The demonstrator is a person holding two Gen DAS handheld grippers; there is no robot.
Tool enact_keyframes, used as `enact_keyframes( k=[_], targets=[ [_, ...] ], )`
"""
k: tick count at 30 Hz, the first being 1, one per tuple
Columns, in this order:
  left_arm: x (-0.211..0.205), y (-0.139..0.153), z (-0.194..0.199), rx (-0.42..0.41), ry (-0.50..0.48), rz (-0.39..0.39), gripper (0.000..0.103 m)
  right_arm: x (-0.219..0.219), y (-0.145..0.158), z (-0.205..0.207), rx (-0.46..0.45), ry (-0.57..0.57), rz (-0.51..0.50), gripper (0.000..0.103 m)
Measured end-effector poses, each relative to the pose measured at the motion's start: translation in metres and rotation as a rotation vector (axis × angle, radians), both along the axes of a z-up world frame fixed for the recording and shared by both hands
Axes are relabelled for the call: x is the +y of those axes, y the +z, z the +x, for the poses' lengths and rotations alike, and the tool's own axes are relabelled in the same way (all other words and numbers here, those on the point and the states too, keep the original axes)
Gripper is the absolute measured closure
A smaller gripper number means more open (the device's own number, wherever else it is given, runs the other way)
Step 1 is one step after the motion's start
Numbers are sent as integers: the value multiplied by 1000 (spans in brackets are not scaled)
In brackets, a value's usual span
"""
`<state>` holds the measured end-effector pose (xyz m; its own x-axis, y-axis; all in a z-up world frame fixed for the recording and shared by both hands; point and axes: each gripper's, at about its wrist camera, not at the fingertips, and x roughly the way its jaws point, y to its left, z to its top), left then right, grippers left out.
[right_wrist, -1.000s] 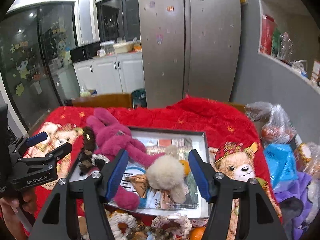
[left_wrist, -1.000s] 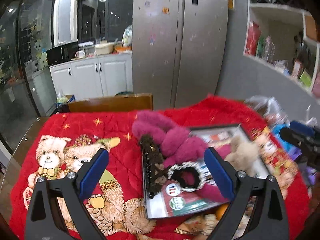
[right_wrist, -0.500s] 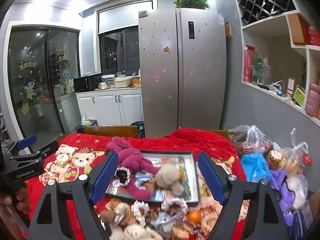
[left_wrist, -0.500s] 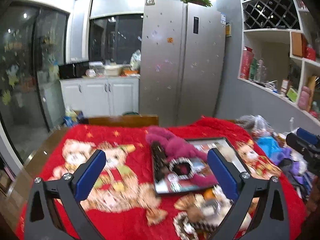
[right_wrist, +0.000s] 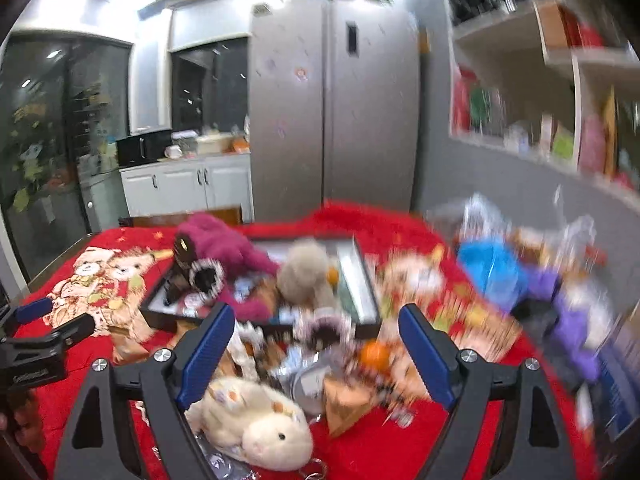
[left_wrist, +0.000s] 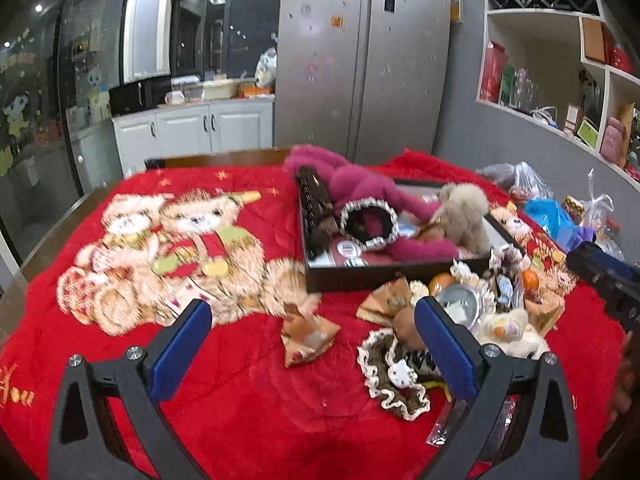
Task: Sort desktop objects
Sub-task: 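Withdraw both open tools from the picture box back to the pile, then grasp a brown triangular packet with the right tool while the left tool grasps another packet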
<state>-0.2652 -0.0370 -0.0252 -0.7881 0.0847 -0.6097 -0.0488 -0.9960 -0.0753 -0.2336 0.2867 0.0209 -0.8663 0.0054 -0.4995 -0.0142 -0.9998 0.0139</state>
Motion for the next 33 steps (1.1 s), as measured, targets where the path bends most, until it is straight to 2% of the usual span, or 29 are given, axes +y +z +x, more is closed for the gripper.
enact_keyframes(
  k=[2, 4, 8, 12, 18, 26, 33],
  targets=[
    [0, -9, -6, -29, -10, 29, 1, 8, -14, -8, -67, 1, -9, 17],
    [0, -18, -12, -62, -16, 37, 1, 17, -23, -5, -75, -27, -10, 17],
    [5, -36, -23, -99, -2, -49, 1, 36, -33, -5, -117, -32, -68, 17],
    [8, -44, -27, -118, -11, -59, 1, 43, -42, -11, -160, -29, -110, 17],
    [10, -43, -27, -115, -24, -82, 1, 35, -50, -15, -192, -17, -68, 17],
    [11, -52, -32, -147, -52, -64, 1, 28, -61, -21, -233, 1, -45, 17],
    [16, -60, -36, -165, -60, -93, 1, 26, -70, -27, -268, 5, -28, 17]
  ],
)
